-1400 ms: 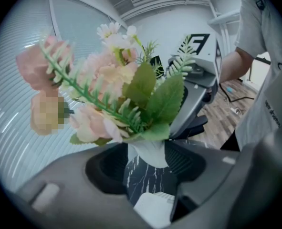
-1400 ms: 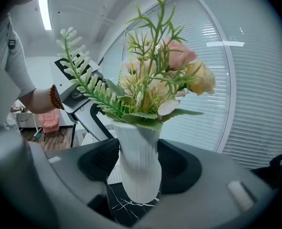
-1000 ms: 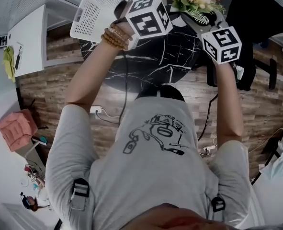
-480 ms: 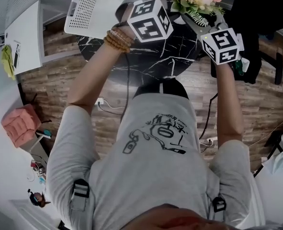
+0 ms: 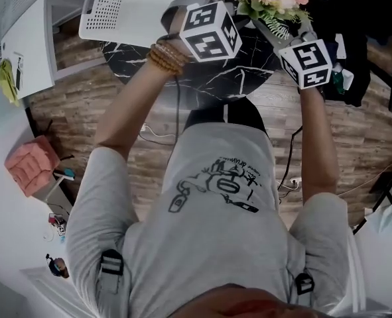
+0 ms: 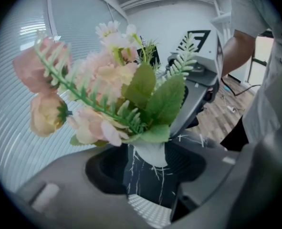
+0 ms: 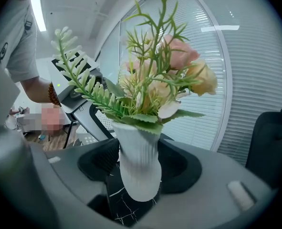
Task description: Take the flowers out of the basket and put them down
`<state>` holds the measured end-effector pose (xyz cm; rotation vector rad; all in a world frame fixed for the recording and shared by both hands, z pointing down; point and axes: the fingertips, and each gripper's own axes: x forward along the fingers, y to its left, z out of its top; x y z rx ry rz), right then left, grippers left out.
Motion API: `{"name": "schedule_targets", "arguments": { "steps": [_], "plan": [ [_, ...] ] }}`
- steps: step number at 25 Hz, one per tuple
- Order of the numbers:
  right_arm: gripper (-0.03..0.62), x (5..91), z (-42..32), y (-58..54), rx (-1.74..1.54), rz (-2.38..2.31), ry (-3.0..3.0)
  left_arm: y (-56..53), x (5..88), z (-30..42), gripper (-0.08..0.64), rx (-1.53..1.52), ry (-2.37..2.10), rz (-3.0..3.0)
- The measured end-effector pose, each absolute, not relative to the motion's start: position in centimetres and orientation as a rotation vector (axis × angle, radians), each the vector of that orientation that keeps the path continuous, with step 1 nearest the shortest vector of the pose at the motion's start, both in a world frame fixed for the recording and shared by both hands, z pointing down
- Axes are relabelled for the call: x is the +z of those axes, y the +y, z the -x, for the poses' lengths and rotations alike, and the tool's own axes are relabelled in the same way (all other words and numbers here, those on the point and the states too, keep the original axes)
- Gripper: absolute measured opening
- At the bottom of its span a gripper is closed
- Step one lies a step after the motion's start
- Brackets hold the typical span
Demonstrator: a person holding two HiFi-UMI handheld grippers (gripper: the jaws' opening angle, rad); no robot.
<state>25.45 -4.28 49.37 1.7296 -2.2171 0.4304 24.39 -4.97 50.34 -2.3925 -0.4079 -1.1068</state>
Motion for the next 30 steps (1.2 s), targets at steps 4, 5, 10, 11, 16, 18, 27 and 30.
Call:
{"name": "schedule_targets", "arguments": {
  "steps": [4, 5, 10, 11, 16, 18, 27, 30],
  "plan": [
    [0.265, 50.5, -25.1, -3.9, 0.428, -1.726, -2.221, -4.6, 51.4, -24.1, 0.242, -1.098, -0.395, 2.387],
    [0.265, 50.7, -25.1, -3.8, 0.424, -1.727, -2.220, -4.5, 51.6, -24.1, 0.242, -1.095, -0.390, 2.384],
    [0.264, 52.0, -24.8, -3.1, 0.424, -1.725, -2.216, -3.9, 52.9, -23.7, 0.242, -1.095, -0.386, 2.385],
    [0.264, 52.2, -24.7, -3.1, 0.422, -1.725, -2.215, -3.8, 53.2, -23.7, 0.242, -1.096, -0.387, 2.386],
    [0.264, 53.4, -24.5, -2.6, 0.429, -1.723, -2.203, -3.3, 54.4, -23.5, 0.242, -1.098, -0.384, 2.386],
    [0.264, 53.8, -24.5, -2.4, 0.428, -1.724, -2.202, -3.1, 54.8, -23.5, 0.242, -1.100, -0.384, 2.387],
    [0.265, 55.4, -24.1, -1.7, 0.456, -1.725, -2.191, -2.5, 56.4, -23.1, 0.244, -1.119, -0.391, 2.378],
    [0.264, 56.0, -23.9, -1.5, 0.471, -1.721, -2.189, -2.2, 56.9, -22.9, 0.244, -1.130, -0.398, 2.379]
  ]
}}
